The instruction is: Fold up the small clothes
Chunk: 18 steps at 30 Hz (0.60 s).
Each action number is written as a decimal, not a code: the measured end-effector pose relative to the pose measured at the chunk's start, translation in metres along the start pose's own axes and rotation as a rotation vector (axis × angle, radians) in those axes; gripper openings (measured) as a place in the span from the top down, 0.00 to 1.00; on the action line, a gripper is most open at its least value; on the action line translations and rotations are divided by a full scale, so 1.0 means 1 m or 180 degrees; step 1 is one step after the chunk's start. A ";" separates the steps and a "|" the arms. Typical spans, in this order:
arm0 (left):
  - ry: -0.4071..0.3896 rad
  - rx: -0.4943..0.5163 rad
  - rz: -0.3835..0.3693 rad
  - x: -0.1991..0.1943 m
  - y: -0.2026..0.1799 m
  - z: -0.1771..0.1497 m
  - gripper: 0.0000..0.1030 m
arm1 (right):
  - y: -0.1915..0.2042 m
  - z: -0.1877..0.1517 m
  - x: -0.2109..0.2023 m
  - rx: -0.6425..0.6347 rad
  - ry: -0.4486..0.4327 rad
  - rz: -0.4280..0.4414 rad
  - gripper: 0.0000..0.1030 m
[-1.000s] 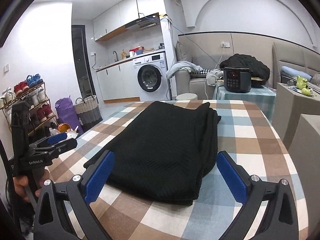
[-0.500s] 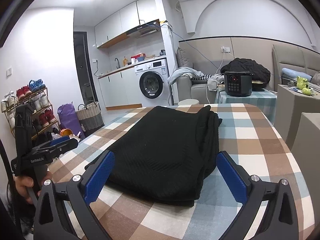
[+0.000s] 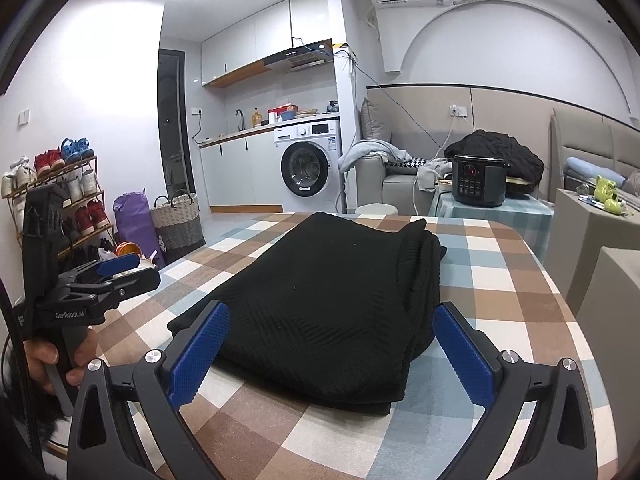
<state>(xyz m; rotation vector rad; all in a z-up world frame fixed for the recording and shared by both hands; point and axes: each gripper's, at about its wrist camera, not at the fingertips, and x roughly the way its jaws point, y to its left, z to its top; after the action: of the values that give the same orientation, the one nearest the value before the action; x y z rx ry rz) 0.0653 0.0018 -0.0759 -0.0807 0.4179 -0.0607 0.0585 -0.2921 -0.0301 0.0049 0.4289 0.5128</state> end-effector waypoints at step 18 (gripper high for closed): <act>0.0003 -0.0031 -0.0020 0.000 0.003 0.000 0.01 | -0.006 0.000 0.002 0.0098 0.0029 0.0034 0.00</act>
<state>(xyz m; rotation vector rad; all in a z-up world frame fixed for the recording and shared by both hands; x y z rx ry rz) 0.0651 0.0052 -0.0759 -0.0916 0.4188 -0.0648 0.0632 -0.2960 -0.0313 0.0344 0.4458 0.5168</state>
